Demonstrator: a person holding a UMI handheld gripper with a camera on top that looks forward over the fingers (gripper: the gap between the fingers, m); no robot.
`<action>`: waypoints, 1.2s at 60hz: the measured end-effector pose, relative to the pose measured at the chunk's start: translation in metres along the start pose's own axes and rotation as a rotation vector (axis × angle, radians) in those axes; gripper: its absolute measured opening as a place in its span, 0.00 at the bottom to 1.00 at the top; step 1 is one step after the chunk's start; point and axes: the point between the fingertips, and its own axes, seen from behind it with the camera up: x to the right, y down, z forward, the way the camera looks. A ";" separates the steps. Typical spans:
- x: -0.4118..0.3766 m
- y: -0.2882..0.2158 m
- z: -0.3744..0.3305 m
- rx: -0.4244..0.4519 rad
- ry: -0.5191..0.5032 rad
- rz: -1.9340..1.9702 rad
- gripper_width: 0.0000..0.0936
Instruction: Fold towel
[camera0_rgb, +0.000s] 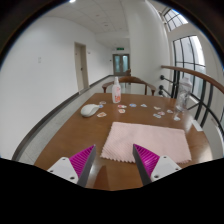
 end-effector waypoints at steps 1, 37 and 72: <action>-0.002 0.000 0.004 -0.010 -0.004 0.000 0.81; -0.002 -0.033 0.084 0.003 -0.003 -0.017 0.00; 0.227 -0.003 0.022 0.012 0.320 0.106 0.44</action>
